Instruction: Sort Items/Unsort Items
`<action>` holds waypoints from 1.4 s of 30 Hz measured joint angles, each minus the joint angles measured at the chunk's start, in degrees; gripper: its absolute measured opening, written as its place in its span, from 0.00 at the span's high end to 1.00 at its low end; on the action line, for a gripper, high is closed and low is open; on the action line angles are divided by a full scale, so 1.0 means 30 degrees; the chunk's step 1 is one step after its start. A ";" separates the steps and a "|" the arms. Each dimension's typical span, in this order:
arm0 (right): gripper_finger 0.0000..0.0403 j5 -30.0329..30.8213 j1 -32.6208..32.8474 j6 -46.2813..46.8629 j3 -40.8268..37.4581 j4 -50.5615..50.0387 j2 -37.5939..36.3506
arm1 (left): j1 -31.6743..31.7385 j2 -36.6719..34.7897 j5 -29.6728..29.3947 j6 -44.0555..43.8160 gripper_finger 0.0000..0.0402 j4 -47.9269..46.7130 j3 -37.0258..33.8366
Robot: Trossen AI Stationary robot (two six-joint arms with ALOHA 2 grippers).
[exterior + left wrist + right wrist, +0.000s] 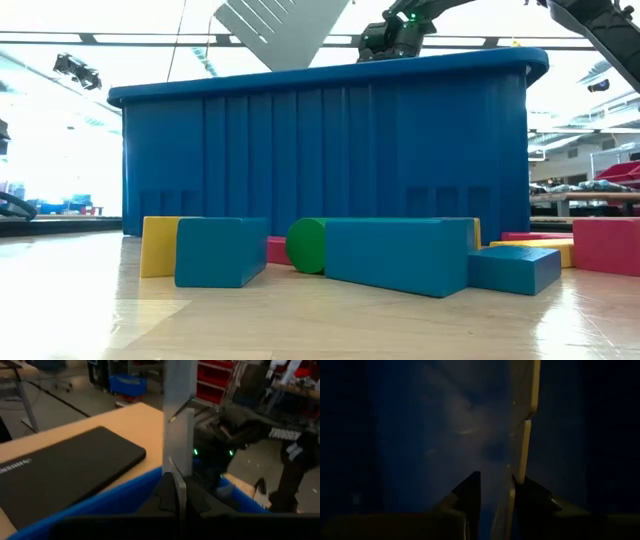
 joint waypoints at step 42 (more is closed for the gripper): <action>0.99 0.0749 0.1354 -0.3324 -0.2835 0.1188 0.0036 | 0.0513 -0.0708 0.4678 0.0439 0.99 -0.3505 0.1067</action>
